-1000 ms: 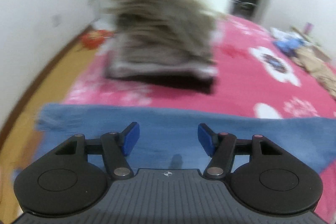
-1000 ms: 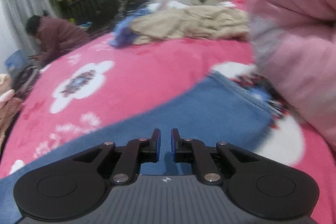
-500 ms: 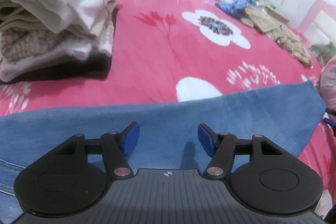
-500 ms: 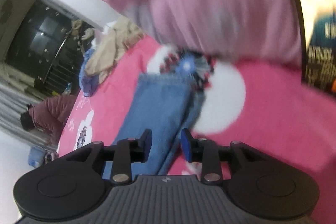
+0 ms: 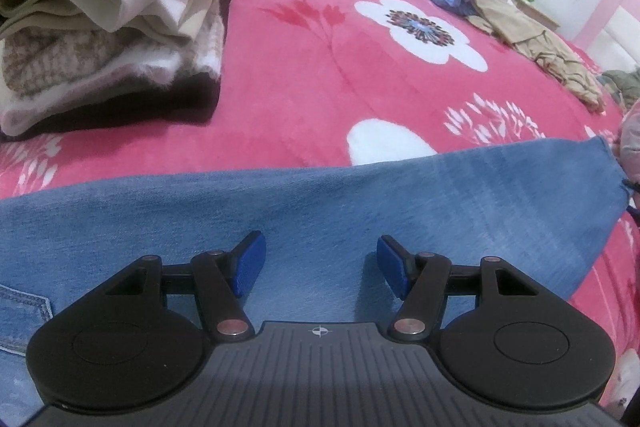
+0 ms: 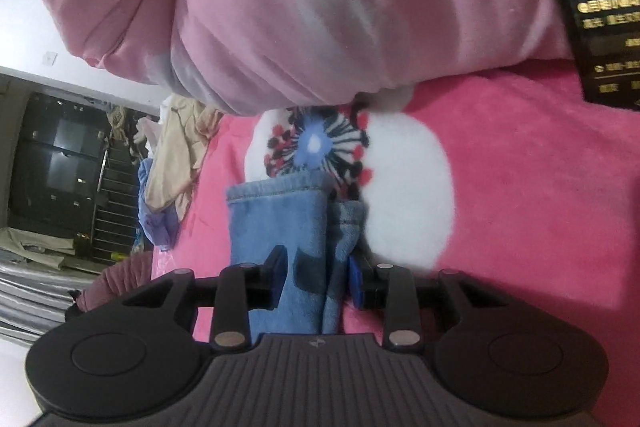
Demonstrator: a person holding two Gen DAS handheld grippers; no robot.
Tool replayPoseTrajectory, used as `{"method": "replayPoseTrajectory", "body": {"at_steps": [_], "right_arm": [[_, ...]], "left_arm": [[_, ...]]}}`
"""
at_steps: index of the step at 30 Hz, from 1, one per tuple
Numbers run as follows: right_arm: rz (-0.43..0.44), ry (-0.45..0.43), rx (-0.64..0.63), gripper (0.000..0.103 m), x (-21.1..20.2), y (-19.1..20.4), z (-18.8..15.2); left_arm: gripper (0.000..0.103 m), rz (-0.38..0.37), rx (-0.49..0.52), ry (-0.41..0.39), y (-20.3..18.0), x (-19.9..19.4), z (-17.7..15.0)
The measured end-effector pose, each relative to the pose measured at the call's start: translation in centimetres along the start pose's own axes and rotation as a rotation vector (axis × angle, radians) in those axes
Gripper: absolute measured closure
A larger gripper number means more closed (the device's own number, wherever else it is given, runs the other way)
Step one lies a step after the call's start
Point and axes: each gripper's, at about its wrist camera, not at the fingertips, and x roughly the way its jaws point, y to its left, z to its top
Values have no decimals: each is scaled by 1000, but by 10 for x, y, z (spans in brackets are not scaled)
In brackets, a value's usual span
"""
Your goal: Fold clothes
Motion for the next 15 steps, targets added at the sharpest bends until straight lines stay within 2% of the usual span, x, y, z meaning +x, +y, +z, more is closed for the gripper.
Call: {"method": "replayPoseTrajectory", "body": {"at_steps": [1, 3, 5, 8, 9, 11, 13, 14, 15], "right_arm": [[37, -11, -7, 80, -1, 3, -1], [94, -32, -35, 88, -2, 11, -5], [85, -42, -103, 87, 1, 22, -10], [-18, -15, -82, 82, 16, 15, -10], [-31, -9, -65, 84, 21, 11, -9], [-14, -8, -30, 85, 27, 5, -9], [-8, -1, -67, 85, 32, 8, -10], [-9, 5, -97, 87, 34, 11, -11], [0, 7, -121, 94, 33, 17, -13]], "left_arm": [[41, 0, 1, 0, 0, 0, 0], [41, 0, 3, 0, 0, 0, 0], [41, 1, 5, -1, -1, 0, -1], [41, 3, 7, -1, -1, 0, -1], [41, 3, 8, -1, -1, 0, -1], [41, 4, 10, 0, -1, 1, -2], [41, 6, 11, 0, -1, 1, -2], [41, 8, 13, 1, -2, 1, -2], [41, 9, 15, 1, -2, 1, -2]]}}
